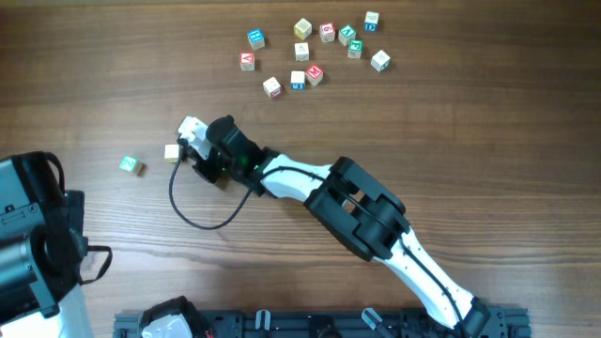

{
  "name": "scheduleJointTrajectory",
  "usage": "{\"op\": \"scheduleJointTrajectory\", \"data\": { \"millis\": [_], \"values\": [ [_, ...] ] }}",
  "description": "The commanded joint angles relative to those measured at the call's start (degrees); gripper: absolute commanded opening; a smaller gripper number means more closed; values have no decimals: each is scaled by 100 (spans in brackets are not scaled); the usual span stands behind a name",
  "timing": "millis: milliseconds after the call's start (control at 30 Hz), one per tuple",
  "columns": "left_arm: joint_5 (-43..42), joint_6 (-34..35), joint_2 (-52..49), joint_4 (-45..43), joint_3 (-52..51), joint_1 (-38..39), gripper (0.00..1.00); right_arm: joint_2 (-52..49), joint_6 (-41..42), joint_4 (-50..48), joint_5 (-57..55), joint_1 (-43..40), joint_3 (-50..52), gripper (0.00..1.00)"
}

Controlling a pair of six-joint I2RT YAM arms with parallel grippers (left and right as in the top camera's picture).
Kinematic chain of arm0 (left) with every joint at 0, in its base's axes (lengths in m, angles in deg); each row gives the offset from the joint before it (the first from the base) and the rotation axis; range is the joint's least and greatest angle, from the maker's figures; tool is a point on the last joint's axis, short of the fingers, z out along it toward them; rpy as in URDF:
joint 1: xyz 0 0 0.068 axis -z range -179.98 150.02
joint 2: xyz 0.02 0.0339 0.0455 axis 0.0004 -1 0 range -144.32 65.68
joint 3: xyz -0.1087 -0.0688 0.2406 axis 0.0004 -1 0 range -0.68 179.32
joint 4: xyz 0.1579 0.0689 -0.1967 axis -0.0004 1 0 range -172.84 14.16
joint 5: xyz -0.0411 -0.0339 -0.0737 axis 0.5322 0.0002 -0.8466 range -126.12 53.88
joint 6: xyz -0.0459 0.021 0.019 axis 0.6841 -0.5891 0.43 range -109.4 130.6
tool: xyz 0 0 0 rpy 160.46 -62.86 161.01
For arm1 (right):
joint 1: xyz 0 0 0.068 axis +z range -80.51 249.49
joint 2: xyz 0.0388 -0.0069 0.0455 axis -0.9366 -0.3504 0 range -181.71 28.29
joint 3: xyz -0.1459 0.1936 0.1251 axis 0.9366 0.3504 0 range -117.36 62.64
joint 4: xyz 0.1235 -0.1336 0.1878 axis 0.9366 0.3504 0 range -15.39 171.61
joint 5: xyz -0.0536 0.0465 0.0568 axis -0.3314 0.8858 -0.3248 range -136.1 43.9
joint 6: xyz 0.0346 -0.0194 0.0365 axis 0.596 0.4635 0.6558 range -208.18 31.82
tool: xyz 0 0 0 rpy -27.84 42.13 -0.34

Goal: Form a circle

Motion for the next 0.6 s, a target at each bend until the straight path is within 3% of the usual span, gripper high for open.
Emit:
{"op": "scheduleJointTrajectory", "data": {
  "millis": [0,267,567],
  "values": [
    [33,111,4,2,2,-26,100,-352,85,431,-369,-197,11,4],
    [33,111,4,2,2,-26,100,-378,935,385,581,-354,11,4],
    [33,111,4,2,2,-26,100,-409,1565,15,581,-334,11,4]
  ]
}}
